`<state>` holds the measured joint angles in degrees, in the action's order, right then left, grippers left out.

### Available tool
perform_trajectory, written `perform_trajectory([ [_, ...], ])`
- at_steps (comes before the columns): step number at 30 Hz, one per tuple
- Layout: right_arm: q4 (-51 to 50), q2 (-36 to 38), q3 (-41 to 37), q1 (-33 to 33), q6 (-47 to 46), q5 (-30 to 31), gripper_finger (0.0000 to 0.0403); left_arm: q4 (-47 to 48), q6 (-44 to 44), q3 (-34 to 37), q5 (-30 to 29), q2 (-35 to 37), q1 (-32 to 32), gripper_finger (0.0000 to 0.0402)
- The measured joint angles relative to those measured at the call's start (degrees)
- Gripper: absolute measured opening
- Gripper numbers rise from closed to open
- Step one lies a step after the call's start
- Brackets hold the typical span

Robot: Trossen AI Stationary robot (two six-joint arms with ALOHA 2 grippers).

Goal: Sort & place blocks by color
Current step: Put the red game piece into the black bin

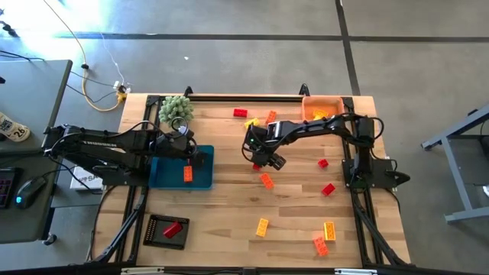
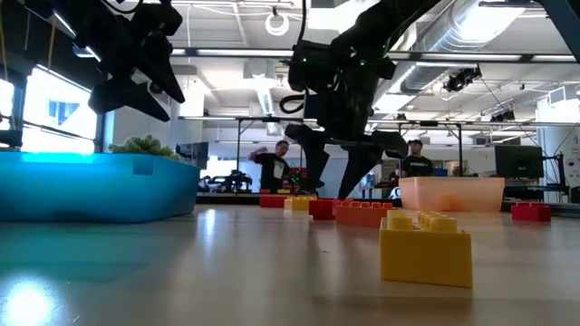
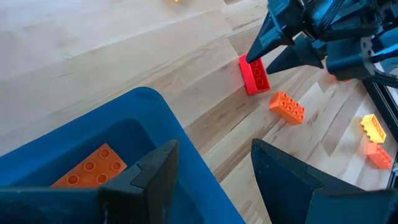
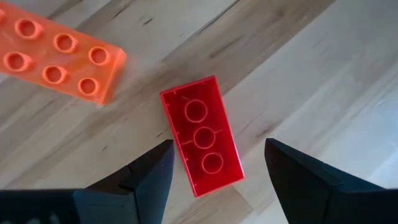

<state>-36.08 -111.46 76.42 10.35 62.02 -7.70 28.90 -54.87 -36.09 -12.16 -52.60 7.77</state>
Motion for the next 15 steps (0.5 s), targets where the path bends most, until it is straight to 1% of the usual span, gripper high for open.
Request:
perform_trajectory([
  [2,1.2,-0.3,0.0,0.0,0.0,-0.1,0.0238,0.0,0.0,0.0,0.0,0.0,0.0,0.0188],
  [10,0.0,-3.8,0.0,0.6,-0.3,0.0,0.0238,0.2,0.4,0.0,0.0,0.0,0.0,0.0188],
  [15,0.2,-4.4,0.2,0.6,-1.1,0.2,0.0238,0.4,0.7,0.0,0.0,0.0,0.0,0.0188],
])
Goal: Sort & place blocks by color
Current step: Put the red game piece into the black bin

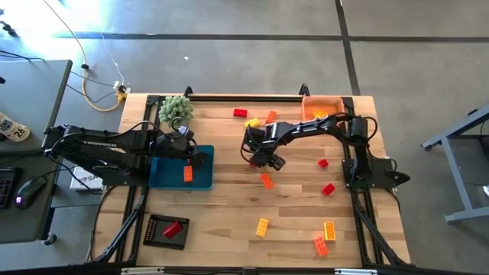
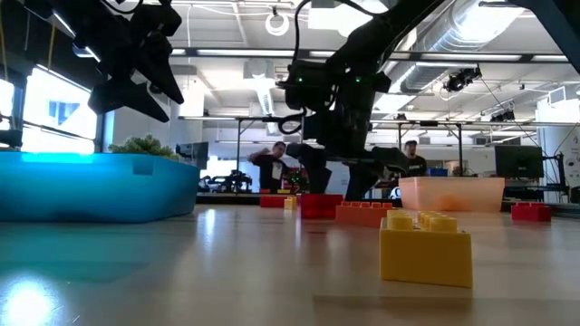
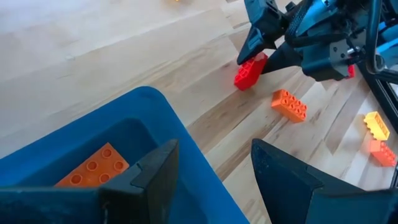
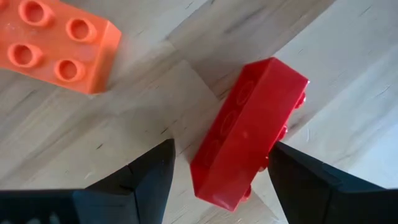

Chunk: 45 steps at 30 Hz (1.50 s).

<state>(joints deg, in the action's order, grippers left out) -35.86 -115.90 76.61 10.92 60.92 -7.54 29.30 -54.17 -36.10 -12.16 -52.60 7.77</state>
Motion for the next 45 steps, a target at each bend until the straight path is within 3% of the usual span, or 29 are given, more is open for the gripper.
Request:
perform_trajectory([
  [6,0.0,-0.1,-0.1,0.0,-6.0,0.0,0.0219,0.0,0.8,0.0,0.0,0.0,0.0,0.0188],
  [16,0.7,-0.3,-0.2,-0.1,-15.3,-1.3,0.0077,0.0,2.6,0.0,-0.3,0.0,0.0,0.0188],
  [28,0.1,-0.4,2.0,-0.7,-36.6,-3.0,0.0077,-0.5,11.7,0.0,-0.1,0.0,0.0,0.0188],
  [37,-0.1,-0.3,10.8,-3.3,-47.4,-3.0,0.0077,-6.4,23.8,0.0,2.1,0.0,0.0,0.0188],
  [45,-7.5,-0.3,22.8,-5.0,-54.7,-0.3,0.0077,-10.2,33.0,0.0,2.5,0.0,0.2,0.0188],
])
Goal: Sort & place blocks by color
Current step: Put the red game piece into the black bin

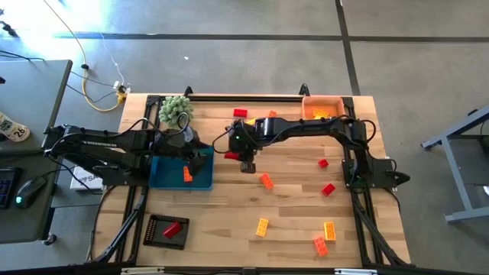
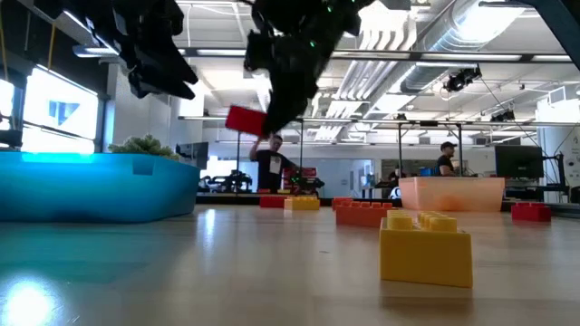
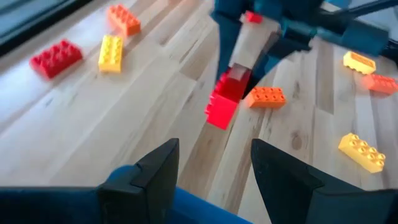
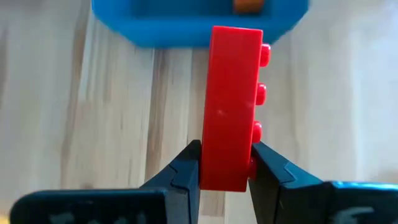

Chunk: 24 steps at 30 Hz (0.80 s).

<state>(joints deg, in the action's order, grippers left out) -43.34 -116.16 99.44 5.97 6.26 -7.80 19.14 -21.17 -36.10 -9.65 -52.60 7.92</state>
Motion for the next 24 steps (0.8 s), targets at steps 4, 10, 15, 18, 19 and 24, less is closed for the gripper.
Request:
perform_trajectory([
  [4,-4.8,0.0,6.2,-1.1,-0.1,2.7,0.0077,-2.3,4.5,0.0,0.4,0.0,0.0,0.0188],
  [10,-14.3,0.1,14.8,-2.3,-0.7,7.9,0.0077,-8.4,11.9,0.0,1.4,0.0,0.0,0.0188],
  [15,-16.3,0.1,20.0,-2.7,-2.4,9.2,0.0077,-11.2,13.9,0.0,2.1,0.0,0.0,0.0188],
  [18,-16.0,0.2,21.9,-3.3,-2.4,9.0,0.0077,-13.1,13.9,0.0,2.1,0.0,0.0,0.0188],
  [19,-16.0,0.2,22.4,-3.5,-2.4,9.0,0.0077,-13.8,13.9,0.0,2.1,0.0,0.0,0.0188],
  [24,-16.0,0.2,23.2,-4.4,-3.3,8.6,0.0077,-19.0,13.9,0.0,1.9,0.0,0.0,0.0188],
])
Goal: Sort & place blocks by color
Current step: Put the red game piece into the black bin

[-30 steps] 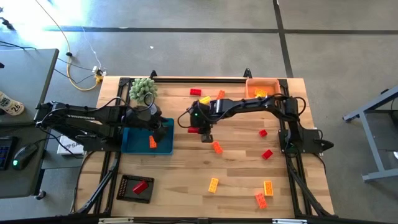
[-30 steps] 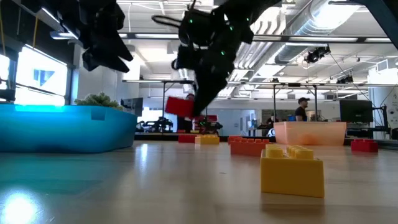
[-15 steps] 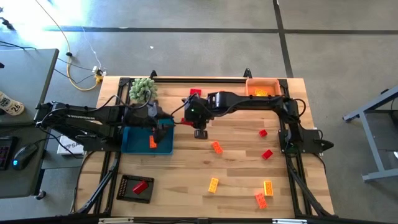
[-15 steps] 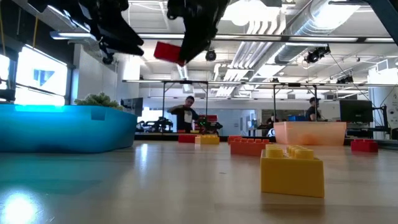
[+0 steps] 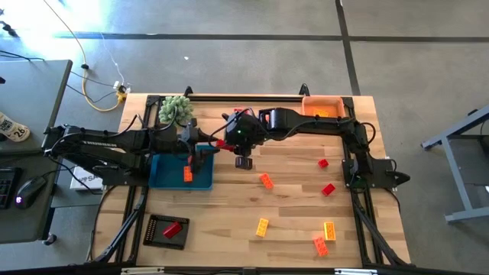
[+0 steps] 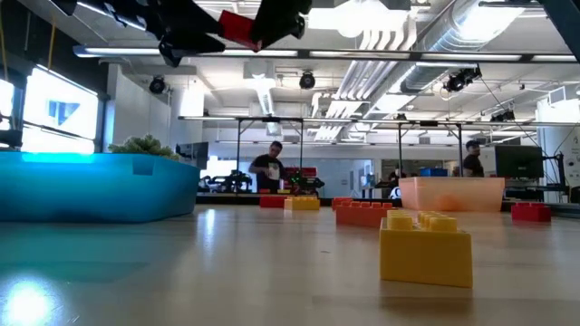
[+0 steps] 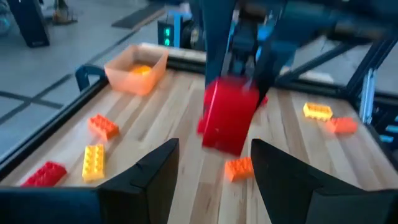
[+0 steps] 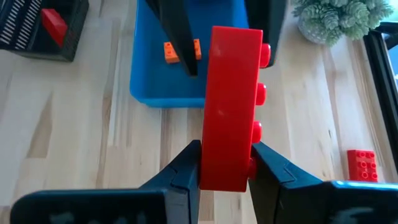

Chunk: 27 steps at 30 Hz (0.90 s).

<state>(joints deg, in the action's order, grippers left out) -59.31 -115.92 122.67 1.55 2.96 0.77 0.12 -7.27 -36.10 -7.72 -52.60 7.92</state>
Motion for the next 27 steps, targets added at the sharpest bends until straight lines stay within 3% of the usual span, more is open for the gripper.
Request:
perform_trajectory([
  [6,0.4,0.0,0.0,-0.6,-0.3,0.0,0.0077,-4.6,0.0,0.0,2.8,0.0,0.0,0.0188],
  [17,5.5,0.0,0.0,-0.9,-3.0,-0.5,0.0077,-4.8,0.4,0.0,5.1,0.0,0.0,0.0185],
  [21,5.6,0.0,0.0,-1.0,-3.1,-0.6,0.0077,-5.8,2.9,0.0,5.1,0.0,0.0,0.0158],
  [27,5.5,0.0,0.0,-1.2,-4.3,-1.1,0.0076,-7.2,5.5,0.0,5.7,0.0,0.0,0.0084],
])
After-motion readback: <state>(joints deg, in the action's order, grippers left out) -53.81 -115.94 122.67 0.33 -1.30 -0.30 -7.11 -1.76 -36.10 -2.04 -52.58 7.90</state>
